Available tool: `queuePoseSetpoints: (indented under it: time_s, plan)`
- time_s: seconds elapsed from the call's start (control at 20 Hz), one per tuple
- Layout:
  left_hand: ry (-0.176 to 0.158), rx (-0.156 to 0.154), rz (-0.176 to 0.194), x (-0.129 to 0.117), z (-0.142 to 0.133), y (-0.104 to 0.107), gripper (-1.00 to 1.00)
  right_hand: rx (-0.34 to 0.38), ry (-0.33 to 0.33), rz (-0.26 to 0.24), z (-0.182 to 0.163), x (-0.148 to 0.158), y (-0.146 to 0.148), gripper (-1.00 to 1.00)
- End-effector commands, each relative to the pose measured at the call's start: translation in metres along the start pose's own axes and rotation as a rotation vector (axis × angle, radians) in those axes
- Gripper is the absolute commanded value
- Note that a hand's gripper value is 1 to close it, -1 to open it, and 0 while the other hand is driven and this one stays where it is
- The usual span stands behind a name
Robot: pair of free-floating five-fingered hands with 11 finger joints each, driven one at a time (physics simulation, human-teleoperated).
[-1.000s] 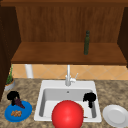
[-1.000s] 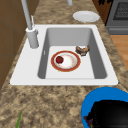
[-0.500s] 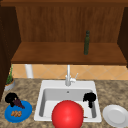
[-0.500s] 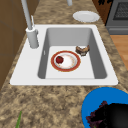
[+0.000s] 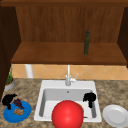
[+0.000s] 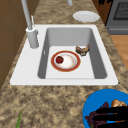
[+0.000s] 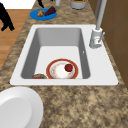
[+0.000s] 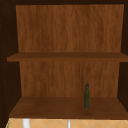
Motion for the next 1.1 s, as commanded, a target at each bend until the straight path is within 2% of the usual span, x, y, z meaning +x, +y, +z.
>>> queuePoseSetpoints:
  time_s: [0.0,0.05,0.1,0.25,0.55,0.6,0.65,0.8,1.05]
  plan:
    - [0.001,-0.002,-0.076,0.017,-0.002,0.015,-1.0,0.0,0.0,0.0,0.0,0.0,0.0,0.0]
    - [0.0,0.003,-0.072,0.02,0.003,0.018,-1.0,0.0,0.0,0.0,0.0,0.0,0.0,0.0]
    - [-0.002,0.0,-0.045,0.019,0.008,0.022,-1.0,0.0,0.0,0.0,0.0,0.0,0.0,0.0]
    - [-0.003,0.002,-0.016,0.025,0.016,0.03,-1.0,0.0,0.0,0.0,0.0,0.0,0.0,0.0]
    - [-0.01,0.002,0.01,0.046,0.043,0.046,-1.0,0.0,0.0,0.0,0.0,0.0,0.0,0.0]
    - [-0.011,-0.009,0.03,0.054,0.045,0.055,-1.0,0.0,0.0,0.0,0.0,0.0,0.0,0.0]
    - [-0.011,-0.021,0.029,0.063,0.045,0.062,-1.0,0.0,0.0,0.0,0.0,0.0,0.0,0.0]
    - [-0.012,-0.033,0.059,0.081,0.057,0.081,-1.0,0.0,0.0,0.0,0.0,0.0,0.0,0.0]
    - [-0.012,-0.034,0.086,0.112,0.071,0.113,-1.0,0.0,0.0,0.0,0.0,0.0,0.0,0.0]
